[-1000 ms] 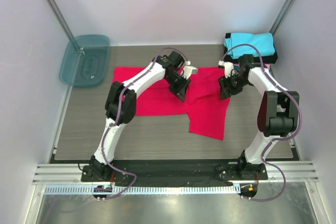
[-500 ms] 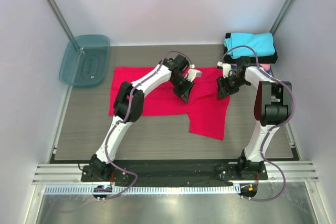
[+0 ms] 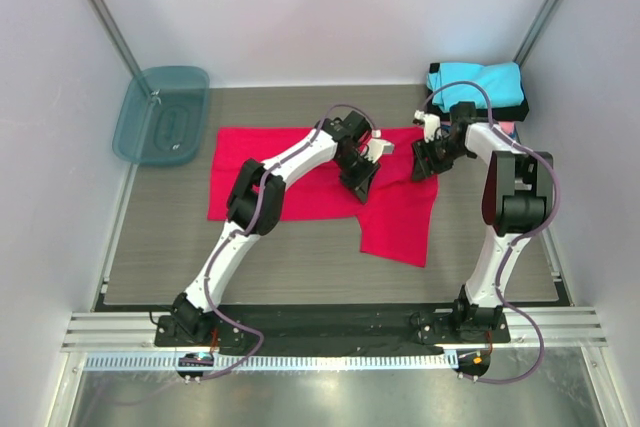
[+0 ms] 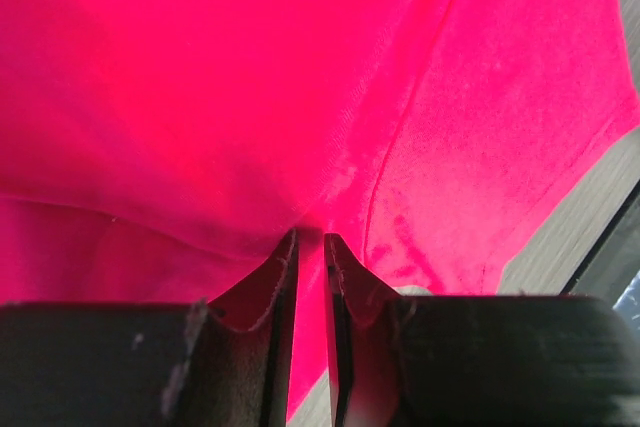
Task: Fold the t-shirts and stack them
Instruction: Fold the tshirt
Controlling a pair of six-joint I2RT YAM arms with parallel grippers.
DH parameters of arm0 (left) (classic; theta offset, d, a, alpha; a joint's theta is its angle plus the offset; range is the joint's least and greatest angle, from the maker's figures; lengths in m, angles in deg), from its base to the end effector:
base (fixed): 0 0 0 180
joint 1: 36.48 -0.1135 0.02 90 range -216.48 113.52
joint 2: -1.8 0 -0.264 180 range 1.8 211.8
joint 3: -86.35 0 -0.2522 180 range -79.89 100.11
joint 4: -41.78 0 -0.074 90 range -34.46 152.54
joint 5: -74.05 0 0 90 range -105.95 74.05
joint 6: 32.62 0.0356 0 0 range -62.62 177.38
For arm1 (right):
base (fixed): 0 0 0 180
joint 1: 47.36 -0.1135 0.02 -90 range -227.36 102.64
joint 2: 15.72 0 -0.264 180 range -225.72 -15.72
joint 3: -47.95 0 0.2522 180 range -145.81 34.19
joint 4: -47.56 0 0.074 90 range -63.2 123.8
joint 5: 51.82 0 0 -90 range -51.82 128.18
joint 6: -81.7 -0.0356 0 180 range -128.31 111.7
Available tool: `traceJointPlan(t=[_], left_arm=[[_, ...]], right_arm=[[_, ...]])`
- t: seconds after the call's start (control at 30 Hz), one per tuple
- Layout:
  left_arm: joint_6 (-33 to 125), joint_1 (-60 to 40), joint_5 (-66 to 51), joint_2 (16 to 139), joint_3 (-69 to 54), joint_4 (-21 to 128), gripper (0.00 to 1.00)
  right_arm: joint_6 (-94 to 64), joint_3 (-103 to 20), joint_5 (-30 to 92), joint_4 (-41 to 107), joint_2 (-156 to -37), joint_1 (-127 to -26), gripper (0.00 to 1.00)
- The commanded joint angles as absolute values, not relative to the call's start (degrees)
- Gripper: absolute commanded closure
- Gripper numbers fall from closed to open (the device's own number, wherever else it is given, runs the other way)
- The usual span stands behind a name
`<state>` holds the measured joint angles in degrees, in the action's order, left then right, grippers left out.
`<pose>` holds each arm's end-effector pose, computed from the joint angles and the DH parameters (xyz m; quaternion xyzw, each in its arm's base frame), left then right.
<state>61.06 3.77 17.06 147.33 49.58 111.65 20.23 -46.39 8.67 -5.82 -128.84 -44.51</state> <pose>0.3855 -0.3517 0.1539 0.3951 0.8620 -0.3131 0.0530 0.3950 -0.0021 0.1752 -0.2508 0.9227 0.2017 0.2124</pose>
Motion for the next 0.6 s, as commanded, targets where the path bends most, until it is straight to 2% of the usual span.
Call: traceJointPlan(t=[0.0,0.27,0.37,0.4,0.5,0.57], left_arm=[[60.81,3.77,15.16,149.1,51.07,110.64,0.82],[61.51,3.77,14.81,148.31,50.37,110.91,0.83],[61.68,3.77,14.55,147.96,50.19,111.0,0.83],[61.77,3.77,14.46,147.96,50.1,111.08,0.83],[61.95,3.68,14.37,147.87,50.19,111.17,0.84],[62.04,3.68,14.11,147.78,50.19,111.26,0.84]], right_arm=[[19.38,-48.61,6.37,-4.35,-129.45,-44.29,0.45],[18.33,-50.45,1.98,-2.68,-129.98,-44.29,0.47],[17.19,-51.59,-0.13,-2.41,-129.45,-44.29,0.58],[16.57,-51.77,-0.48,-2.5,-129.19,-44.29,0.65],[16.22,-52.04,-1.28,-2.94,-127.96,-44.29,0.76],[16.3,-52.04,-1.72,-4.07,-127.34,-44.29,0.88]])
